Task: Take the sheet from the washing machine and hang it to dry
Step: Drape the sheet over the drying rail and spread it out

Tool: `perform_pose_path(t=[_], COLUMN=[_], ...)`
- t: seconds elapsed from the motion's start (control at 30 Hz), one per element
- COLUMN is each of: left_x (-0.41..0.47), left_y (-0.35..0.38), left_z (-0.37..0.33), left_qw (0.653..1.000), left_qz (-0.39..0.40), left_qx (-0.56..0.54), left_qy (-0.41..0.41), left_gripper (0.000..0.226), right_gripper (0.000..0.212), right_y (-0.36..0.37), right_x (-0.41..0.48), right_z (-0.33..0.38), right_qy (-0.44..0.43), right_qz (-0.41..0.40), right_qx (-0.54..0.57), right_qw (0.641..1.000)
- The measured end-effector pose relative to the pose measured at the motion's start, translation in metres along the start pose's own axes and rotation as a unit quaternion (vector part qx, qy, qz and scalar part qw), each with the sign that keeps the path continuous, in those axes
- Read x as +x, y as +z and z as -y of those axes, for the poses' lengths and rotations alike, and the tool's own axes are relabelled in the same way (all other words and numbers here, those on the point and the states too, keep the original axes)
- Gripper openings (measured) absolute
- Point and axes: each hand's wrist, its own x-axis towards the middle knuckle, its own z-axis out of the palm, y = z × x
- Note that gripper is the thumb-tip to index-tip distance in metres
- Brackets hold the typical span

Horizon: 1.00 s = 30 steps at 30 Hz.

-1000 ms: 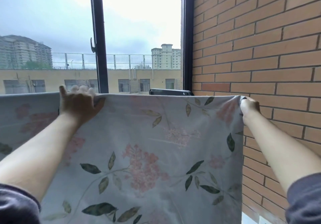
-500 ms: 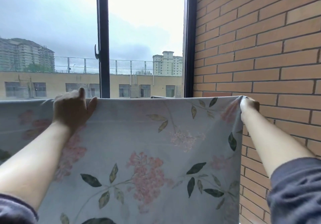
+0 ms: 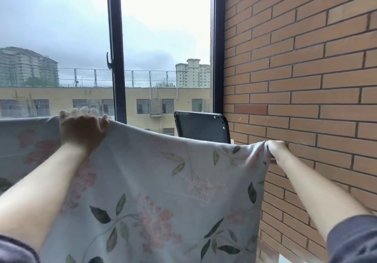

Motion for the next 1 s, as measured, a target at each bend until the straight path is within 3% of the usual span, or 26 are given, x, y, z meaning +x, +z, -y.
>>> perform_pose_path(t=[0.17,0.3,0.4,0.8,1.0], left_x=[-0.001,-0.003,-0.003,0.0,-0.006], left_y=[0.0,-0.001,-0.002,-0.005,-0.013], left_z=[-0.002,0.001,0.004,0.013,0.037], left_qw=[1.0,1.0,1.0,0.999,0.996], left_qz=[-0.008,-0.01,-0.006,0.036,0.039], left_qx=[-0.009,-0.002,0.008,0.02,-0.022], left_qy=[-0.009,-0.009,-0.007,0.031,0.074], left_gripper=[0.033,0.035,0.038,0.043,0.028], right_gripper=[0.02,0.027,0.031,0.024,0.027], right_y=[0.02,0.038,0.052,0.158,0.213], right_x=[-0.027,-0.071,-0.101,-0.208,-0.262], right_z=[-0.044,-0.059,-0.059,0.003,0.04], right_qy=[-0.108,-0.168,-0.185,-0.385,-0.474], right_qz=[0.163,0.272,0.309,0.351,0.317], right_qx=[-0.151,-0.386,-0.463,-0.255,-0.157], right_qw=[0.969,0.865,0.81,0.815,0.806])
